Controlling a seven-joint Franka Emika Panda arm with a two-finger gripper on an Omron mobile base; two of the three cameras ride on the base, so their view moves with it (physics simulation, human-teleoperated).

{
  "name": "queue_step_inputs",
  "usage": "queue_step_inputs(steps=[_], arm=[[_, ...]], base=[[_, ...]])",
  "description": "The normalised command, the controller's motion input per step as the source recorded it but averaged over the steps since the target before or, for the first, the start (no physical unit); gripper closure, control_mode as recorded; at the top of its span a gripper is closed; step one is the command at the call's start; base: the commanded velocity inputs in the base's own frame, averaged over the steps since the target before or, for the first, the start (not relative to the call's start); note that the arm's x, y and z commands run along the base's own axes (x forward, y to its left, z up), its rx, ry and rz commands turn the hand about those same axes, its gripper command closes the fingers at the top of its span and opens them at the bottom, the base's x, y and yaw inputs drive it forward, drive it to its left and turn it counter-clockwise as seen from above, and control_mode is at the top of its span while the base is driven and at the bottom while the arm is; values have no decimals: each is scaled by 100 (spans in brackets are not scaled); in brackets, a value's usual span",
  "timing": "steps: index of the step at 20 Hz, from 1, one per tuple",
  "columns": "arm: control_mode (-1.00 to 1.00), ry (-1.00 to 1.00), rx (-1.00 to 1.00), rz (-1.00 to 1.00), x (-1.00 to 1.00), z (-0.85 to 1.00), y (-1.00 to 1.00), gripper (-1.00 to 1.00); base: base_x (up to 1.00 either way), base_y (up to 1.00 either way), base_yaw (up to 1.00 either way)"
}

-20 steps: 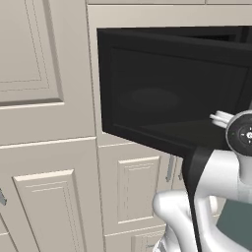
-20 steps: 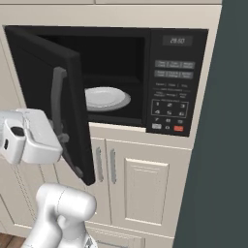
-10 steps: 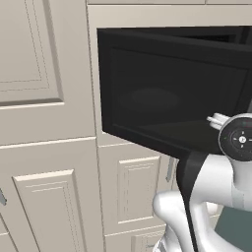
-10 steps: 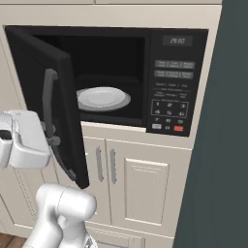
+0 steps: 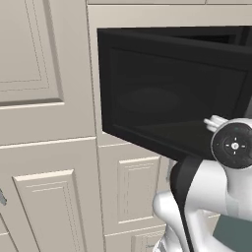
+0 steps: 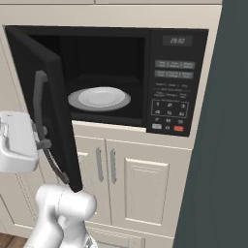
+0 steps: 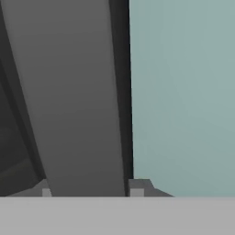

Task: Pick the corn from the counter and place it in the microwave. Then turn on the microwave.

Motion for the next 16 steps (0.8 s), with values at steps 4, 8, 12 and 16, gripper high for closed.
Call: queue_step_inputs(steps=[4,8,12,16], arm=[[-100,-12,-4,0,-30,0,1,100],[-100,-12,-5,0,-30,0,2,100],[-100,-12,-5,0,-32,0,4,100],[-100,-11,-5,0,-31,0,4,100]], base=[[0,0,0],[0,0,0],[0,0,0],[0,0,0]])
